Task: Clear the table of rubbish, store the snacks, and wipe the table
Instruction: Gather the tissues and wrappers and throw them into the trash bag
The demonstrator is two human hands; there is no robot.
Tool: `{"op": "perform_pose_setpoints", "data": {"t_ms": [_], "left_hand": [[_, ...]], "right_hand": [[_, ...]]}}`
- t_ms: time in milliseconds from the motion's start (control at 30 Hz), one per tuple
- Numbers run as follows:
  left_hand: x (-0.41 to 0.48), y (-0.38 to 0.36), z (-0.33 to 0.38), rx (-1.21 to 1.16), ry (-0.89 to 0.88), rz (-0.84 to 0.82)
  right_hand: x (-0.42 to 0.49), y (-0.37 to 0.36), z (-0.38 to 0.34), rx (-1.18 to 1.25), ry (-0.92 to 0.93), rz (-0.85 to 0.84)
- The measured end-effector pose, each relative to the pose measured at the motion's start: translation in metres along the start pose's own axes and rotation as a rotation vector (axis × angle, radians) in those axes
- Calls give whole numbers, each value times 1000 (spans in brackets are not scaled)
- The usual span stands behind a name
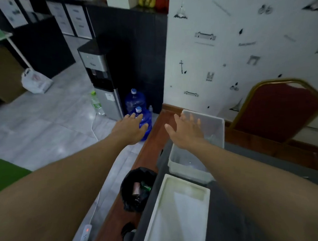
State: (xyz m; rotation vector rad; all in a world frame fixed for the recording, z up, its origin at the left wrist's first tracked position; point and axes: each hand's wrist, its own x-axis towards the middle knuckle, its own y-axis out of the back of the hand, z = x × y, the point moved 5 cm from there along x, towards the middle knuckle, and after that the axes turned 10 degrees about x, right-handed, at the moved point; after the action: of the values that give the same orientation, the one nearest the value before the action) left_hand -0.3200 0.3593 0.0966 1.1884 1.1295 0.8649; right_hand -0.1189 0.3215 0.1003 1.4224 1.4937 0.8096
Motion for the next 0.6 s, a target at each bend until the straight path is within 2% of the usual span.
{"op": "perform_pose_setpoints", "data": {"t_ms": [467, 600], "left_hand": [[-12, 45, 142, 31, -300, 86], [-17, 47, 178, 18, -390, 66]], "right_hand": [[-81, 71, 111, 53, -210, 169], [-110, 85, 133, 62, -278, 221]]}}
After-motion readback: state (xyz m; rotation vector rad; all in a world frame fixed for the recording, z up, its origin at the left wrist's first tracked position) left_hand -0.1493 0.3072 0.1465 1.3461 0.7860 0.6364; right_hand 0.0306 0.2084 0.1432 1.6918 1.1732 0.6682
